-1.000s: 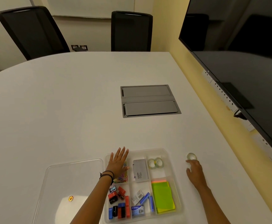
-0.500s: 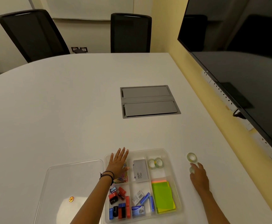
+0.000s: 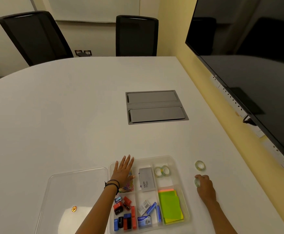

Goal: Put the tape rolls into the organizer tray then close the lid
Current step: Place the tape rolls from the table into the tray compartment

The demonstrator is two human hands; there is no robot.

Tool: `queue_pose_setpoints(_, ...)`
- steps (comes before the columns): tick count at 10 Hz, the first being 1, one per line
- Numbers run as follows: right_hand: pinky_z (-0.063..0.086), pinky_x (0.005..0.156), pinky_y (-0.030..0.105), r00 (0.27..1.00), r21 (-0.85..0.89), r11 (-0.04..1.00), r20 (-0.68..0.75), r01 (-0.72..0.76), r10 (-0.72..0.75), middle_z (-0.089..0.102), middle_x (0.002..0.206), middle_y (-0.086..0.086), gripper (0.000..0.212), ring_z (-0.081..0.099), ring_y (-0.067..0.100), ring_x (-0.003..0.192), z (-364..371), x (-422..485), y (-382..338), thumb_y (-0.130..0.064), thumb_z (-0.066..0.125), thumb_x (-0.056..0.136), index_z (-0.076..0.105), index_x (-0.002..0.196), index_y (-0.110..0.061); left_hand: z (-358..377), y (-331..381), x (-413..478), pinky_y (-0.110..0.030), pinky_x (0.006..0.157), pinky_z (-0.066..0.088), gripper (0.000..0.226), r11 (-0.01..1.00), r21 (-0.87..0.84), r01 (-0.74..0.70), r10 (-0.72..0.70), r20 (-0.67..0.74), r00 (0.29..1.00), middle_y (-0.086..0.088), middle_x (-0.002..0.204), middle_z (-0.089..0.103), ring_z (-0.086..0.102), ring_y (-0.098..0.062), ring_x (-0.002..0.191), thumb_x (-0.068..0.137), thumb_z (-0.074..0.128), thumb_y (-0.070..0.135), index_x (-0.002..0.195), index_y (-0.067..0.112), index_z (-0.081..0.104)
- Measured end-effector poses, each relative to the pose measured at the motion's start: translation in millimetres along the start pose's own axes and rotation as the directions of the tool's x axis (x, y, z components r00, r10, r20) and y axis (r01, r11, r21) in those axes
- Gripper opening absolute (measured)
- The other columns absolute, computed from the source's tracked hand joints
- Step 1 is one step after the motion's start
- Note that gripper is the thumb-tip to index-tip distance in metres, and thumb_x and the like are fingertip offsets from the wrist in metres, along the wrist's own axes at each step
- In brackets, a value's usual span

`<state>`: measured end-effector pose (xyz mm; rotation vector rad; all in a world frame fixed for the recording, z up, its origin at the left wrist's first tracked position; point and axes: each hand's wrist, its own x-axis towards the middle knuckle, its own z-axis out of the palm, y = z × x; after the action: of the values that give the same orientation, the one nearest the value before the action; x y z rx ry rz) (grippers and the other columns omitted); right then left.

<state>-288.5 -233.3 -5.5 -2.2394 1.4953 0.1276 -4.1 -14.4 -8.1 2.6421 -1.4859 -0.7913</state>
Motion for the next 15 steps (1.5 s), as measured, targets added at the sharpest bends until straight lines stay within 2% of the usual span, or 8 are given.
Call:
queue_pose_setpoints(2,0.047,0.089,0.041,1.000,0.251,0.968,0.007,-0.014,0.013,0.051,0.118,0.023,0.039,0.053,0.039,0.107,-2,5,-12,0.000,0.063,0.081,0.056,0.119,-0.008,0,0,-2,-0.050,0.118,-0.006,0.077,1.000,0.000,-0.002,0.002,-0.007,1.000,-0.009,0.159,-0.017,-0.012,-0.029,0.147,0.096,0.039,0.045,0.147,0.018,-0.011)
queue_pose_setpoints(3,0.043,0.083,0.032,0.999,0.493,0.869,-0.015,-0.034,0.047,0.056,0.116,0.020,0.037,0.056,0.033,0.101,-10,12,-31,-0.005,0.068,0.081,0.057,0.117,-0.005,0,-1,-2,-0.050,0.118,-0.006,0.077,1.000,0.002,-0.007,0.007,-0.008,1.000,-0.009,0.159,-0.017,-0.012,-0.029,0.147,0.097,0.039,0.045,0.147,0.018,-0.011)
queue_pose_setpoints(5,0.051,0.086,0.037,0.990,0.824,0.561,0.131,-0.082,-0.047,0.057,0.094,0.005,0.031,0.057,0.023,0.096,-28,17,-70,-0.012,0.060,0.090,0.053,0.120,-0.018,0,-1,-2,-0.050,0.118,-0.006,0.077,1.000,0.006,-0.008,0.008,-0.007,1.000,-0.008,0.159,-0.017,-0.013,-0.028,0.147,0.096,0.039,0.045,0.147,0.018,-0.012)
queue_pose_setpoints(6,0.054,0.085,0.035,0.977,0.835,0.546,0.169,-0.071,-0.131,0.060,0.096,0.009,0.024,0.061,0.025,0.096,-31,15,-86,-0.016,0.057,0.092,0.056,0.116,-0.017,0,0,-2,-0.050,0.118,-0.006,0.077,1.000,0.003,-0.008,0.008,-0.007,1.000,-0.009,0.159,-0.017,-0.013,-0.028,0.147,0.096,0.039,0.045,0.147,0.017,-0.011)
queue_pose_setpoints(8,0.054,0.074,0.028,0.928,0.752,0.653,0.303,-0.093,-0.217,0.063,0.100,0.012,0.013,0.064,0.021,0.089,-20,1,-106,-0.023,0.055,0.093,0.059,0.105,-0.019,1,-1,-1,-0.050,0.118,-0.006,0.077,1.000,0.001,-0.008,0.008,-0.009,1.000,-0.010,0.159,-0.017,-0.012,-0.029,0.147,0.096,0.040,0.045,0.147,0.018,-0.011)
queue_pose_setpoints(10,0.052,0.073,0.029,0.916,0.607,0.789,0.363,-0.093,-0.172,0.055,0.098,0.007,0.026,0.057,0.021,0.092,6,-5,-114,-0.021,0.061,0.089,0.056,0.113,-0.012,1,-1,-2,-0.050,0.118,-0.006,0.077,1.000,-0.013,-0.009,0.009,-0.013,1.000,-0.008,0.159,-0.017,-0.012,-0.028,0.147,0.096,0.041,0.044,0.148,0.018,-0.011)
queue_pose_setpoints(12,0.041,0.063,0.016,0.899,0.388,0.919,0.376,0.066,-0.223,0.053,0.090,0.002,0.034,0.052,0.016,0.084,22,-8,-112,-0.023,0.069,0.082,0.057,0.112,-0.012,1,-1,-1,-0.050,0.118,-0.006,0.077,1.000,-0.017,-0.011,0.011,-0.012,1.000,-0.008,0.159,-0.016,-0.012,-0.028,0.147,0.096,0.041,0.044,0.148,0.017,-0.010)
queue_pose_setpoints(15,0.042,0.088,0.026,0.882,0.207,0.944,0.348,0.259,-0.318,0.054,0.123,0.015,0.047,0.053,0.025,0.108,32,-10,-110,-0.016,0.070,0.080,0.051,0.122,-0.007,1,-1,-1,-0.050,0.118,-0.007,0.078,1.000,-0.016,-0.014,0.014,-0.009,1.000,-0.009,0.159,-0.016,-0.013,-0.029,0.147,0.096,0.041,0.045,0.147,0.017,-0.011)
